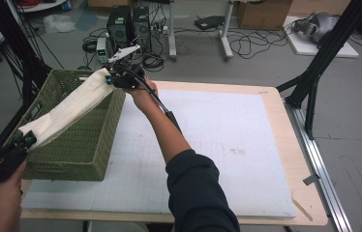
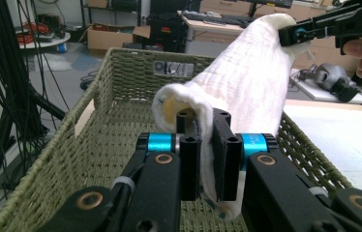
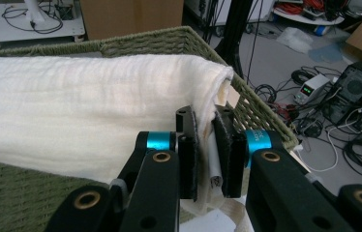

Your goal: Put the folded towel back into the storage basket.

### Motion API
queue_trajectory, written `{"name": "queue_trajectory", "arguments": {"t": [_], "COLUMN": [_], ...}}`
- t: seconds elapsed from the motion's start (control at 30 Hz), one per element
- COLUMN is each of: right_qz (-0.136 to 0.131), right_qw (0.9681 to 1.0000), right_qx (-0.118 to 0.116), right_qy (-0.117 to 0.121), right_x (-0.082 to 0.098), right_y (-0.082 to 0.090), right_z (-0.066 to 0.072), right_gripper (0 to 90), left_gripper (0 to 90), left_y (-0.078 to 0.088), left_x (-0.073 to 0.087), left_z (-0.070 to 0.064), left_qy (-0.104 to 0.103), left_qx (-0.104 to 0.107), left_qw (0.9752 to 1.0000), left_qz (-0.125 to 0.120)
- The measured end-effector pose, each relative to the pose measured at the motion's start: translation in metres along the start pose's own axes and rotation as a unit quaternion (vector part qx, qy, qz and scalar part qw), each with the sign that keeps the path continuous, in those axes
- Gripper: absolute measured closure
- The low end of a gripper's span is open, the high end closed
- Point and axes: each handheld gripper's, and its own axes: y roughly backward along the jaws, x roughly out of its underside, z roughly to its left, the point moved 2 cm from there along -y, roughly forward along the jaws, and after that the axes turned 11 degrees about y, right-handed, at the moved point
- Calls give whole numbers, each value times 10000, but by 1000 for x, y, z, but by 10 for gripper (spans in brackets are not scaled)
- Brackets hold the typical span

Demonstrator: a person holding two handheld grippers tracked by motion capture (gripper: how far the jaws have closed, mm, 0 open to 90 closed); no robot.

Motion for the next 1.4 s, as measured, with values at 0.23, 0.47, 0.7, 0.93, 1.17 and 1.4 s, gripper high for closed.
{"name": "queue_trajectory", "arguments": {"t": [0.23, 0.47, 0.7, 0.93, 1.17, 1.4], "right_qz": [0, 6, 57, 100, 147, 198], "right_qw": [10000, 10000, 9999, 9999, 9999, 9998], "right_qx": [-35, -77, -109, -83, -81, -46], "right_qy": [-62, -43, -18, -12, 25, 26], "right_x": [-1, -7, -8, -10, -15, -17], "right_y": [-10, -22, -32, -38, -45, -49], "right_z": [2, 7, 10, 11, 12, 13], "right_gripper": [817, 817, 817, 816, 815, 815], "left_gripper": [831, 831, 831, 831, 830, 828], "left_y": [3, 5, 6, 5, 4, 3], "left_x": [1, 2, 5, 7, 9, 12], "left_z": [6, 14, 22, 23, 25, 26], "left_qy": [36, 107, 148, 144, 154, 159], "left_qx": [-61, -150, -232, -257, -334, -359], "left_qw": [10000, 9998, 9996, 9996, 9993, 9992], "left_qz": [-2, -34, 3, 21, 37, 79]}}
